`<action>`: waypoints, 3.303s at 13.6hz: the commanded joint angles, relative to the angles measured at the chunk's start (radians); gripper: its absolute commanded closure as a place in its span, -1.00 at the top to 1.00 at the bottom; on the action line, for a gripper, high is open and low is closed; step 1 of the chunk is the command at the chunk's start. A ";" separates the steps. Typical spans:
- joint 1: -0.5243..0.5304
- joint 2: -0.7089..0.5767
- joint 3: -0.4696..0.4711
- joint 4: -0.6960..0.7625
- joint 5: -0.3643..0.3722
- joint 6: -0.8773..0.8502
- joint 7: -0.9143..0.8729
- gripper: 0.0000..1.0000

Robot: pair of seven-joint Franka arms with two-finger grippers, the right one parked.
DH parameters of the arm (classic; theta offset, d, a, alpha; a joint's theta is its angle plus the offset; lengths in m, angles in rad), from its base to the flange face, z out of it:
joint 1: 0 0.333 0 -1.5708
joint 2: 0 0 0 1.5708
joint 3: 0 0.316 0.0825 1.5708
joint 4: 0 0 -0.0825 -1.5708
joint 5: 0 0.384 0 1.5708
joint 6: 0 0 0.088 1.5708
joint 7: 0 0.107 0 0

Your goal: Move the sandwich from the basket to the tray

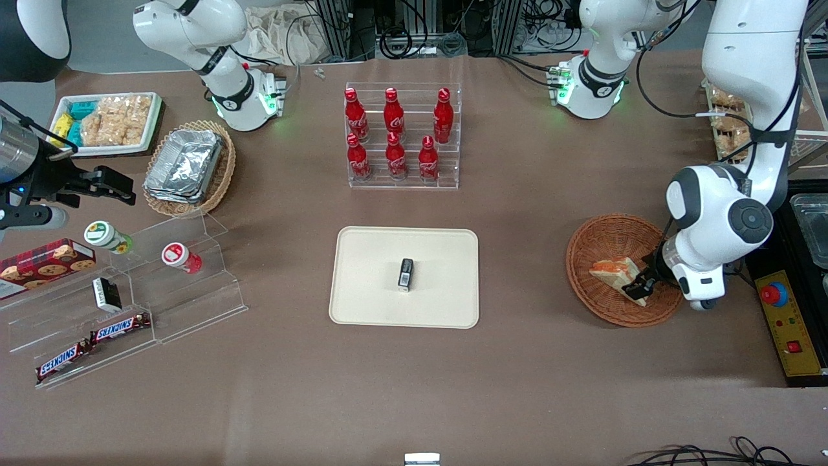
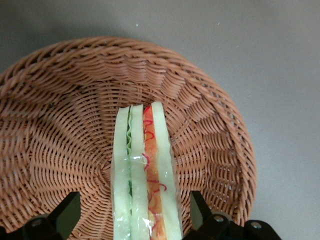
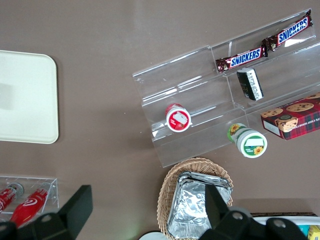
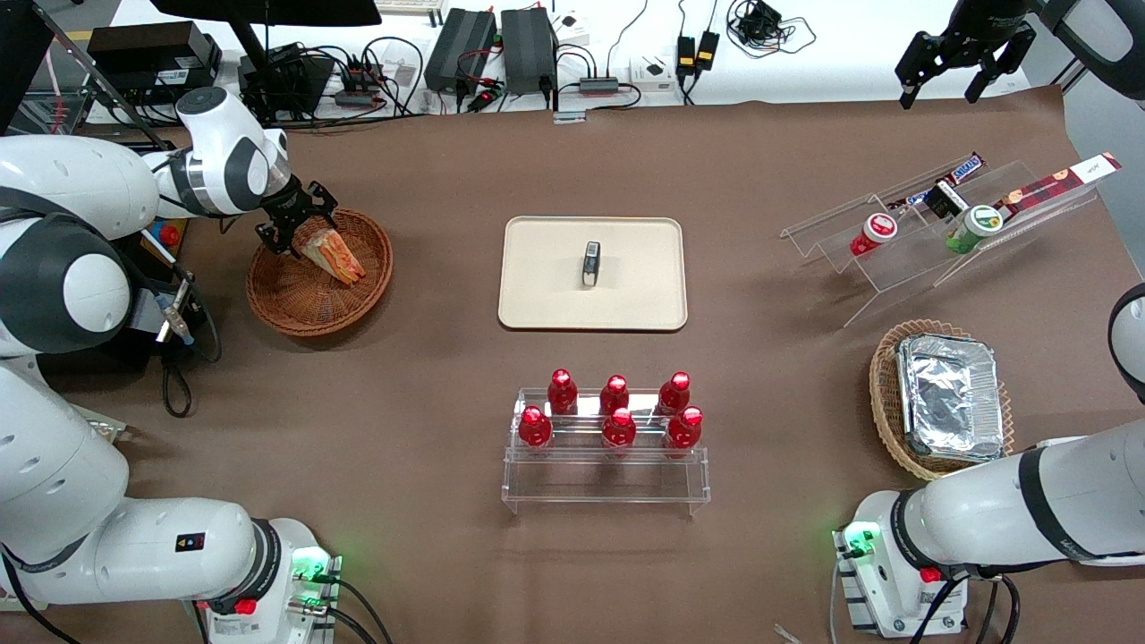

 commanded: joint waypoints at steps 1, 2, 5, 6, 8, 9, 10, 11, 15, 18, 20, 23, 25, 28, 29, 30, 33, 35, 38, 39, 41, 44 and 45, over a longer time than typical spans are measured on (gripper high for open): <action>-0.003 -0.002 -0.004 -0.042 -0.008 0.054 -0.028 0.98; -0.003 -0.002 -0.004 -0.050 -0.008 0.071 -0.028 0.98; -0.003 -0.007 -0.004 -0.043 -0.008 0.063 -0.070 0.07; -0.003 -0.013 -0.006 -0.041 -0.008 0.056 -0.076 -0.32; -0.006 -0.036 -0.012 -0.015 -0.006 0.001 -0.096 -0.91; -0.014 -0.054 -0.018 0.008 0.003 -0.056 -0.119 -1.00; -0.026 -0.073 -0.020 0.031 0.011 -0.126 -0.122 -1.00; -0.028 -0.091 -0.021 0.061 0.018 -0.214 -0.120 -1.00; -0.045 -0.142 -0.026 0.296 0.025 -0.608 -0.108 -1.00; -0.066 -0.133 -0.049 0.512 0.026 -0.852 -0.035 -1.00; -0.066 -0.134 -0.090 0.542 0.026 -0.874 0.033 -1.00; -0.066 -0.134 -0.127 0.543 0.025 -0.874 0.189 -1.00; -0.092 -0.040 -0.159 0.650 0.040 -0.991 0.267 -1.00; -0.178 0.013 -0.164 0.718 0.106 -1.028 0.275 -1.00; -0.189 0.018 -0.168 0.718 0.100 -1.023 0.274 -1.00; -0.213 0.022 -0.176 0.717 0.100 -1.011 0.272 -1.00; -0.271 0.071 -0.188 0.715 0.097 -0.910 0.275 -1.00; -0.331 0.108 -0.188 0.709 0.092 -0.804 0.255 -1.00; -0.406 0.189 -0.188 0.704 0.100 -0.697 0.255 -1.00; -0.423 0.220 -0.188 0.704 0.095 -0.629 0.254 -1.00; -0.442 0.277 -0.188 0.698 0.097 -0.543 0.254 -1.00; -0.463 0.360 -0.187 0.692 0.107 -0.428 0.257 -1.00; -0.463 0.378 -0.187 0.686 0.107 -0.405 0.258 -1.00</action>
